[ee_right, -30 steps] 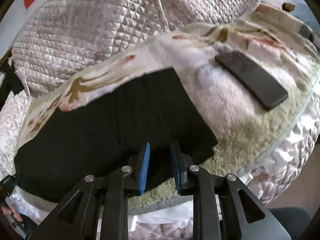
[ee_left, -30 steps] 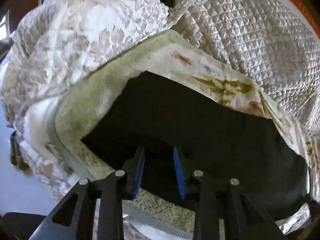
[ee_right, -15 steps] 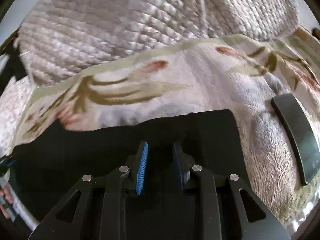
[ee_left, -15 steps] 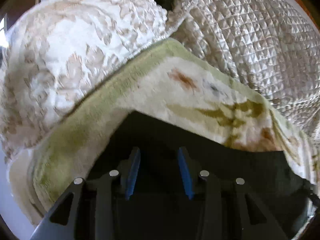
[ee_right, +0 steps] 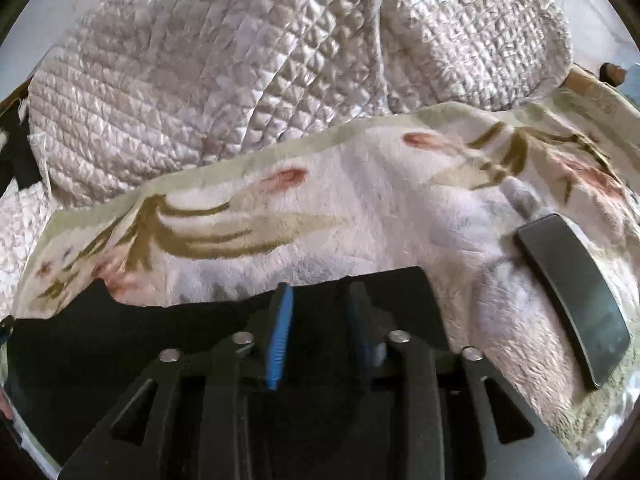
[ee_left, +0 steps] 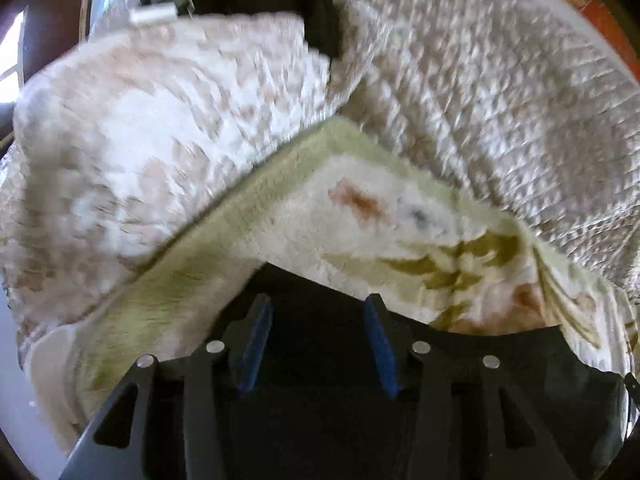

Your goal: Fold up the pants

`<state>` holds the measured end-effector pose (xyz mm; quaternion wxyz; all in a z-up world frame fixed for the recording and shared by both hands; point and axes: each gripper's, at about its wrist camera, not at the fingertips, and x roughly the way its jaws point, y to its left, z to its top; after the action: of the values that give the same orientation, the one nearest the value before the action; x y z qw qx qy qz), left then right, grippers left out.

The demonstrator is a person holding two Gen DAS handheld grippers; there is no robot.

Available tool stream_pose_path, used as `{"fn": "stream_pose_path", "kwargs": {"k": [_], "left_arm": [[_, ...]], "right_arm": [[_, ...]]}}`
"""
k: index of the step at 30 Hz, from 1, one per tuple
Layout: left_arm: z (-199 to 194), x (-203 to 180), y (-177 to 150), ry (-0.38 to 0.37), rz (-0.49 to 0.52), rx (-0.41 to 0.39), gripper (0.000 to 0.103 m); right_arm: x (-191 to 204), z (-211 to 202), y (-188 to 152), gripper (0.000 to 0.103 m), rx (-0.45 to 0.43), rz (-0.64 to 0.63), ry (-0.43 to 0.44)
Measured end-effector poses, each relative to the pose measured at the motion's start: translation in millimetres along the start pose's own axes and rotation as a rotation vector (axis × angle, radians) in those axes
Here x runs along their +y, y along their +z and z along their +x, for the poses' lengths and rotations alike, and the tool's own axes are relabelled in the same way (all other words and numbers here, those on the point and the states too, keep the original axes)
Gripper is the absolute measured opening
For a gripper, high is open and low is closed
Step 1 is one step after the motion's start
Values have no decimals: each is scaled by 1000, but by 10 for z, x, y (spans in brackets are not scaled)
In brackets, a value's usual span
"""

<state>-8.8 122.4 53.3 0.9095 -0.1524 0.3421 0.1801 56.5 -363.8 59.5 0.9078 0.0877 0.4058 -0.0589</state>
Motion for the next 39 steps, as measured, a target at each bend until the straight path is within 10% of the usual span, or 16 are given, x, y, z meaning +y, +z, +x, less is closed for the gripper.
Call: {"fn": "stream_pose_path", "kwargs": {"k": [18,28,39], "left_arm": [[-389,-112,-774,-95,93,124,51],[-392,-255,-895,-19,184,91,55],[-551,-515,-961,-41,269,33,55]], "right_arm": [[727,-490,-875,38,31,-258,177],[899,-434,-1029,60,18,-369,155],[1073,-657,-1106,61,-40,-400,242]]}}
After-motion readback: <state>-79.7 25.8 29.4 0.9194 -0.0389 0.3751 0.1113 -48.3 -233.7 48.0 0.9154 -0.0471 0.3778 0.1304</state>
